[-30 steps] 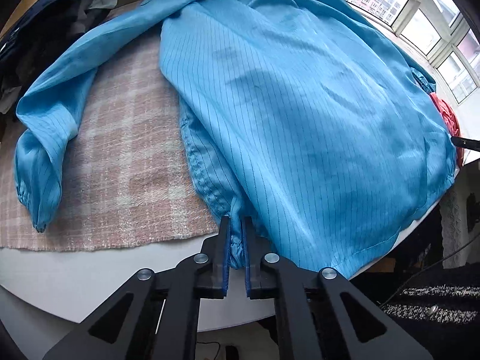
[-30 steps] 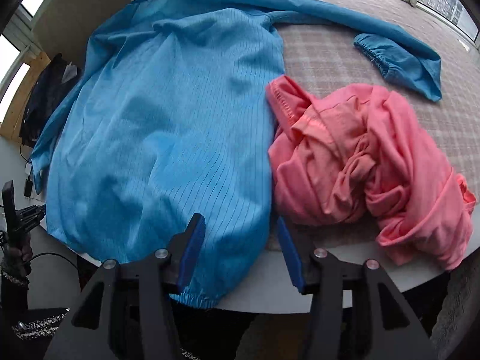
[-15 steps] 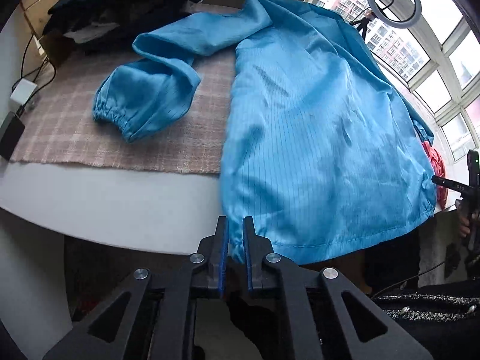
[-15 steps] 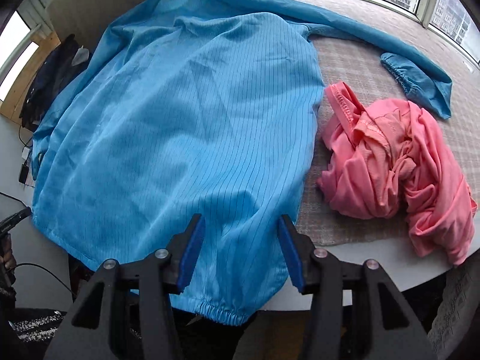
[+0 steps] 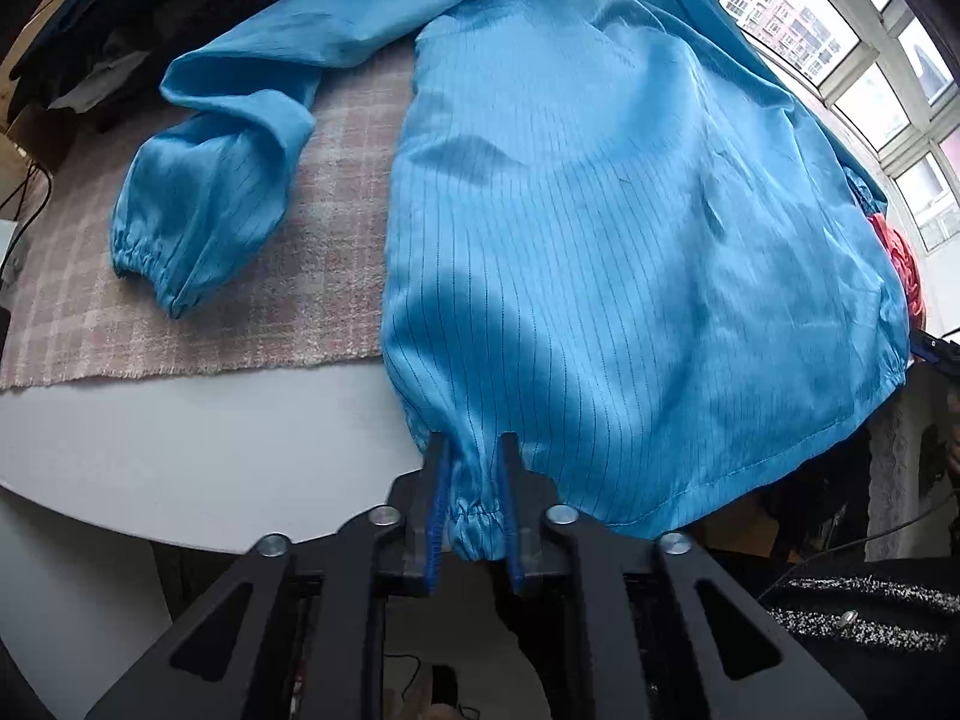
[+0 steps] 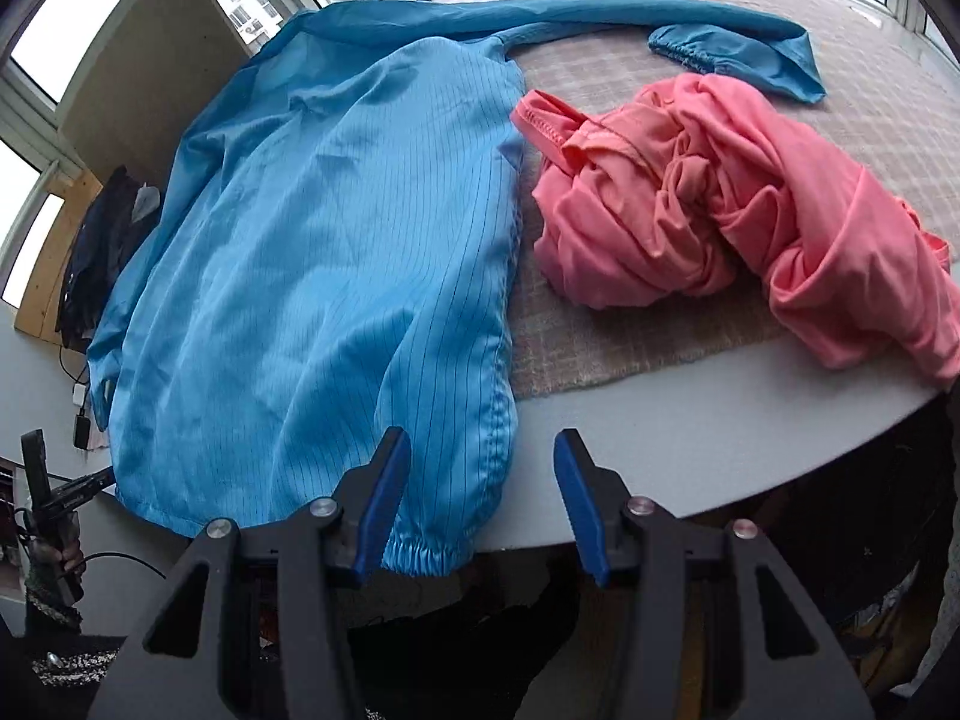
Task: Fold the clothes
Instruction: 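Grasp the coat hem with the left tool while the right tool grasps the hem beside it, then pull the coat hem toward the mat edge with both tools to straighten it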
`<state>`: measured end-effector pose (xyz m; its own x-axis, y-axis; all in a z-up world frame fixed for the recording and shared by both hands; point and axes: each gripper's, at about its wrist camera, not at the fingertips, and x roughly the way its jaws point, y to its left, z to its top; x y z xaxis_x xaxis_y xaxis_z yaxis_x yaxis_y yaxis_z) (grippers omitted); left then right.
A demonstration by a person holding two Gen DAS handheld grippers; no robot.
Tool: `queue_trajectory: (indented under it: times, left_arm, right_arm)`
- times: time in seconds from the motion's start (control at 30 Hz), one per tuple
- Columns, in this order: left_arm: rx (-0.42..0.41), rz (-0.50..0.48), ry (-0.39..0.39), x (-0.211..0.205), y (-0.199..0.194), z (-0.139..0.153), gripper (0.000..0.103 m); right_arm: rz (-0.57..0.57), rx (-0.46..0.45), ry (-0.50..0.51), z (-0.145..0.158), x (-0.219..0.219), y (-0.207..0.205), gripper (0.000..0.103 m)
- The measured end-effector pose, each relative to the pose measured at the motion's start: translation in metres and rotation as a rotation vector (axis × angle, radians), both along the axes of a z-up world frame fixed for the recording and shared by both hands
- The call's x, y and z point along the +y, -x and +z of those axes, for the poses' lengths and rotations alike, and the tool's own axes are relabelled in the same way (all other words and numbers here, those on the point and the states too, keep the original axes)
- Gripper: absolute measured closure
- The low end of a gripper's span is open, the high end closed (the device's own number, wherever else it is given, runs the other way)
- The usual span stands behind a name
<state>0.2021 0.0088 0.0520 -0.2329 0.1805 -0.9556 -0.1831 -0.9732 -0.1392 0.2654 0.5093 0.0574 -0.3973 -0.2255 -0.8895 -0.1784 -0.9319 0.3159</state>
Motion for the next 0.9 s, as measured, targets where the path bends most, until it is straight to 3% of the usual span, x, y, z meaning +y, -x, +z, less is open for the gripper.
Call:
queue_trajectory:
  times: [0.13, 0.2, 0.27, 0.3, 0.4, 0.63, 0.77, 0.9]
  left_arm:
    - [0.046, 0.028, -0.026, -0.007, 0.01, 0.015, 0.102]
    - [0.063, 0.072, -0.04, -0.017, 0.017, 0.022, 0.102]
    - [0.061, 0.11, -0.044, -0.03, 0.02, 0.024, 0.102]
    - [0.059, 0.121, -0.043, -0.035, 0.02, 0.024, 0.102]
    - [0.055, 0.123, -0.04, -0.037, 0.024, 0.022, 0.102]
    - [0.039, 0.097, -0.047, -0.036, 0.02, 0.014, 0.102]
    - [0.039, 0.094, -0.048, -0.039, 0.014, 0.02, 0.102]
    - [0.044, 0.093, -0.051, -0.044, 0.005, 0.025, 0.102]
  right_arm:
    - [0.026, 0.007, -0.02, -0.013, -0.01, 0.001, 0.054]
    - [0.033, 0.028, 0.0, -0.015, -0.014, 0.002, 0.083]
    - [0.074, 0.076, 0.1, -0.006, -0.023, 0.009, 0.084]
    - [0.094, 0.099, 0.135, 0.0, -0.027, 0.011, 0.08]
    - [0.091, 0.153, 0.001, 0.018, -0.029, 0.002, 0.05]
    - [0.048, 0.073, 0.018, -0.015, -0.004, -0.017, 0.05]
    - [0.064, 0.058, 0.16, -0.026, -0.012, -0.011, 0.05]
    - [0.1, 0.061, 0.119, -0.018, -0.025, -0.008, 0.047]
